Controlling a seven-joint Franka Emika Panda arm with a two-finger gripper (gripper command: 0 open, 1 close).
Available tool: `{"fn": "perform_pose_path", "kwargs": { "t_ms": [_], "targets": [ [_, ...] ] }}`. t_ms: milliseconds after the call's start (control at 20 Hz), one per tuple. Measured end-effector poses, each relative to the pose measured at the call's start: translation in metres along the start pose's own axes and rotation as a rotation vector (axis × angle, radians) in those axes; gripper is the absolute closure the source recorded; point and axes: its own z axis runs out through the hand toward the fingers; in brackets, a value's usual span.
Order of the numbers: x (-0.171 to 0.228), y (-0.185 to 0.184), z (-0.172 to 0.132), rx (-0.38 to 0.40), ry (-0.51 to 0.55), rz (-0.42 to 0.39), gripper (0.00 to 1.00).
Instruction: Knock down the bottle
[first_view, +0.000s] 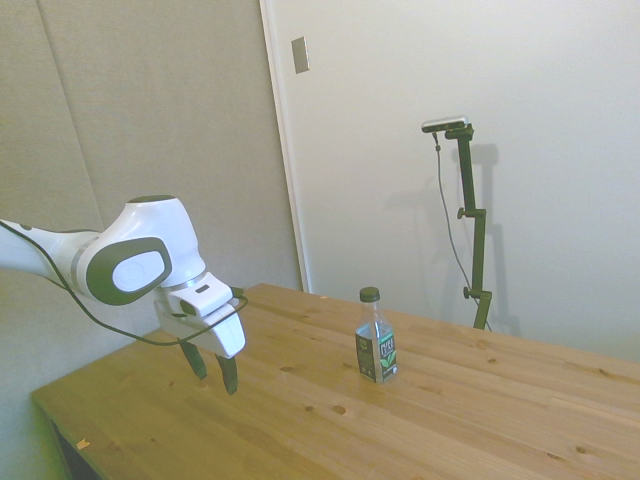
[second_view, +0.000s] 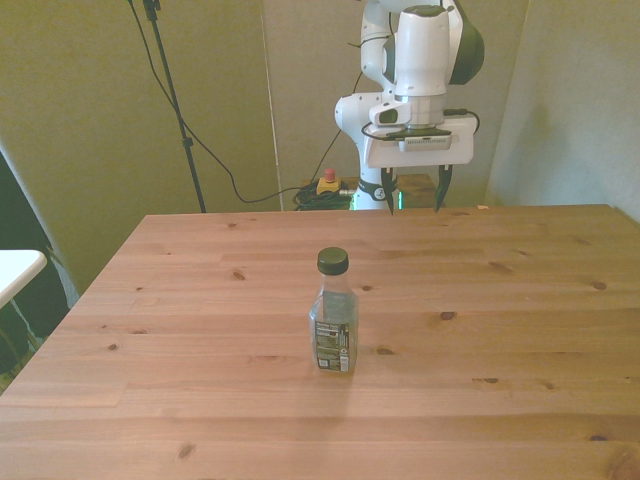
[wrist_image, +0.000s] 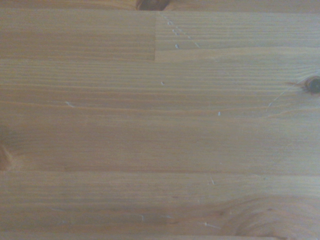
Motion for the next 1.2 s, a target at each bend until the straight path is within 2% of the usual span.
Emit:
{"fn": "perform_pose_path", "kwargs": {
  "t_ms": [250,750,800,850,1200],
  "targets": [
    [0.017,-0.006,-0.008,0.018,0.022,0.017,0.0],
    [0.155,-0.011,-0.039,0.024,0.072,0.156,0.0],
    [0.155,-0.013,-0.039,0.022,0.071,0.152,0.0],
    [0.154,-0.016,-0.037,0.018,0.071,0.146,1.0],
    [0.182,-0.035,-0.016,0.018,0.103,0.205,1.0]
  ]
}}
